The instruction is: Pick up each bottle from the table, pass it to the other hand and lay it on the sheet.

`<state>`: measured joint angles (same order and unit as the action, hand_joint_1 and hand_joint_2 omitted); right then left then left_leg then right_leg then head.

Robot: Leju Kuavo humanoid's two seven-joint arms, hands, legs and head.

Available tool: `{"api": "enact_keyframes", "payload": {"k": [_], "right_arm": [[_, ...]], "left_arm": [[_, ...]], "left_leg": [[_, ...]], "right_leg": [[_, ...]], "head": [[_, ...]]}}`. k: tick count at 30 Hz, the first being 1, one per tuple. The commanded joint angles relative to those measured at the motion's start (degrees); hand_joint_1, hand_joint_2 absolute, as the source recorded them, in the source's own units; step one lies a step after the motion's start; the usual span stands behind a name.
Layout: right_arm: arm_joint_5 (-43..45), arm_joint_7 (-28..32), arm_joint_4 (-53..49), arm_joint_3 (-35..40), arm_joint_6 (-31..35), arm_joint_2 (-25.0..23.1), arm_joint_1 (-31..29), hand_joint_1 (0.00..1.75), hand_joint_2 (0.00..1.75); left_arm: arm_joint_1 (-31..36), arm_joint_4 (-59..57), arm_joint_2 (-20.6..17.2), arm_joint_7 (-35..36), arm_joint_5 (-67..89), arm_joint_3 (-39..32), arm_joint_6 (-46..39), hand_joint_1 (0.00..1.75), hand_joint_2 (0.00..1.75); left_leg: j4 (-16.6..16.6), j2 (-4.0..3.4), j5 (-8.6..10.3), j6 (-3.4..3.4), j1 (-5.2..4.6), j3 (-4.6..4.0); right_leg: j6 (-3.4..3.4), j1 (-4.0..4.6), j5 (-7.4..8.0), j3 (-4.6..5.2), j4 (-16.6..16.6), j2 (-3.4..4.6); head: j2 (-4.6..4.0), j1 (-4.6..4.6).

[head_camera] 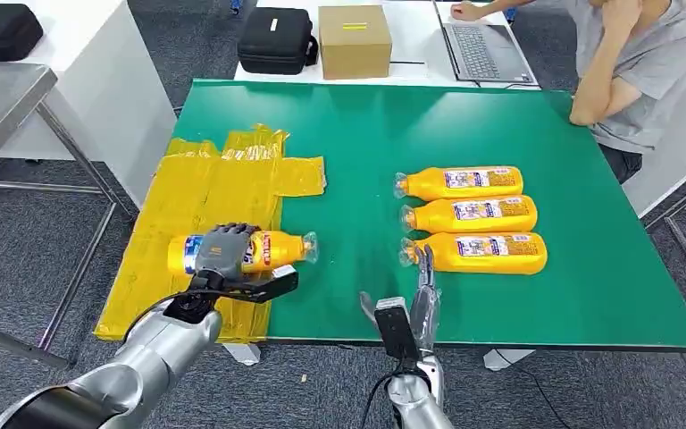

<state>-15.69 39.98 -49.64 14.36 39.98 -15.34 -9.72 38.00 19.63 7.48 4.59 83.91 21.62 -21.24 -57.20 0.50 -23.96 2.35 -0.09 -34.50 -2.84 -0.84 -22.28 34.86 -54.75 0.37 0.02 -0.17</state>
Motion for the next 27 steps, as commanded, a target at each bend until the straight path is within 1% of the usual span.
{"api": "enact_keyframes", "payload": {"k": [1,2,4,10,16,17,19,21,23,25,27], "right_arm": [[-0.3,0.0,3.1,-0.6,0.0,1.1,-1.6,0.00,1.75],[-0.3,0.0,3.1,-0.6,0.0,1.1,-1.6,0.00,1.75],[-0.4,0.0,3.1,-0.7,0.0,1.1,-1.5,0.00,1.75],[-0.6,0.0,3.2,-0.9,0.0,1.0,-1.5,0.00,1.75],[-0.7,0.0,3.4,-0.7,0.0,1.0,-1.7,0.00,1.75],[-0.6,0.0,3.4,-0.5,0.0,1.0,-1.7,0.00,1.75],[-0.6,0.0,3.4,-0.5,0.0,1.0,-1.7,0.00,1.75],[-0.5,0.0,3.4,-0.1,0.0,1.2,-1.7,0.00,1.75],[-0.5,0.0,3.2,-0.1,0.0,1.2,-1.6,0.00,1.75],[-0.6,0.0,2.9,-0.1,0.0,1.4,-1.5,0.00,1.75],[-0.4,0.0,2.8,0.0,0.0,1.5,-1.3,0.00,1.75]], "left_arm": [[-0.6,-4.2,0.9,-1.2,0.5,-1.6,1.6,0.02,1.75],[-0.6,-4.2,0.9,-1.2,0.5,-1.6,1.6,0.03,1.75],[-0.6,-4.2,1.0,-1.8,0.5,-1.6,1.8,0.02,1.75],[-1.1,-4.0,1.0,-2.9,0.7,-1.8,1.2,0.02,1.75],[-1.4,-4.1,1.1,-3.5,1.1,-1.6,1.4,0.02,1.75],[-1.4,-4.0,1.2,-3.8,1.1,-1.7,1.2,0.03,1.75],[-1.4,-4.0,1.2,-3.8,1.1,-1.7,1.2,0.02,1.75],[-1.5,-3.2,1.5,-4.6,1.9,-1.1,0.1,0.03,1.75],[-1.7,-1.9,2.2,-5.8,2.3,-0.8,-2.2,0.00,1.75],[-1.9,0.0,3.3,-6.8,3.7,0.4,-4.4,0.00,1.75],[-2.3,1.6,4.6,-8.0,4.1,1.2,-4.6,0.00,1.75]], "left_leg": [[0.0,-0.11,-0.10,-0.10,0.01,0.27],[0.1,-0.12,-0.08,-0.09,0.01,0.26],[0.1,-0.06,-0.03,-0.07,-0.01,0.18],[0.1,-0.14,-0.12,-0.13,0.02,0.35],[0.1,-0.08,-0.03,-0.07,-0.02,0.20],[0.1,-0.13,-0.09,-0.12,0.01,0.30],[0.1,-0.09,-0.04,-0.08,-0.01,0.21],[0.1,-0.10,-0.06,-0.10,0.02,0.22],[0.1,-0.10,-0.07,-0.12,0.02,0.26],[0.0,0.00,-0.02,-0.08,0.00,0.15],[0.0,0.07,-0.03,-0.08,0.00,0.16]], "right_leg": [[0.09,0.03,-0.08,-0.24,0.0,0.05],[0.09,0.02,-0.07,-0.22,0.0,0.06],[0.05,0.00,-0.04,-0.16,0.1,0.03],[0.11,0.03,-0.11,-0.32,0.1,0.07],[0.05,-0.02,-0.04,-0.17,0.0,0.05],[0.10,0.02,-0.08,-0.28,0.1,0.08],[0.06,0.00,-0.04,-0.19,0.1,0.05],[0.08,0.02,-0.06,-0.20,0.0,0.06],[0.09,0.02,-0.07,-0.24,0.0,0.05],[0.05,0.00,-0.04,-0.15,0.0,-0.03],[0.06,0.01,-0.08,-0.17,0.0,-0.11]], "head": [[0.00,0.00],[0.00,-0.02],[0.00,0.00],[0.00,0.00],[0.00,0.00],[0.00,0.00],[-0.02,0.00],[0.00,-0.02],[0.00,-0.02],[0.00,0.00],[-0.02,-0.02]]}}
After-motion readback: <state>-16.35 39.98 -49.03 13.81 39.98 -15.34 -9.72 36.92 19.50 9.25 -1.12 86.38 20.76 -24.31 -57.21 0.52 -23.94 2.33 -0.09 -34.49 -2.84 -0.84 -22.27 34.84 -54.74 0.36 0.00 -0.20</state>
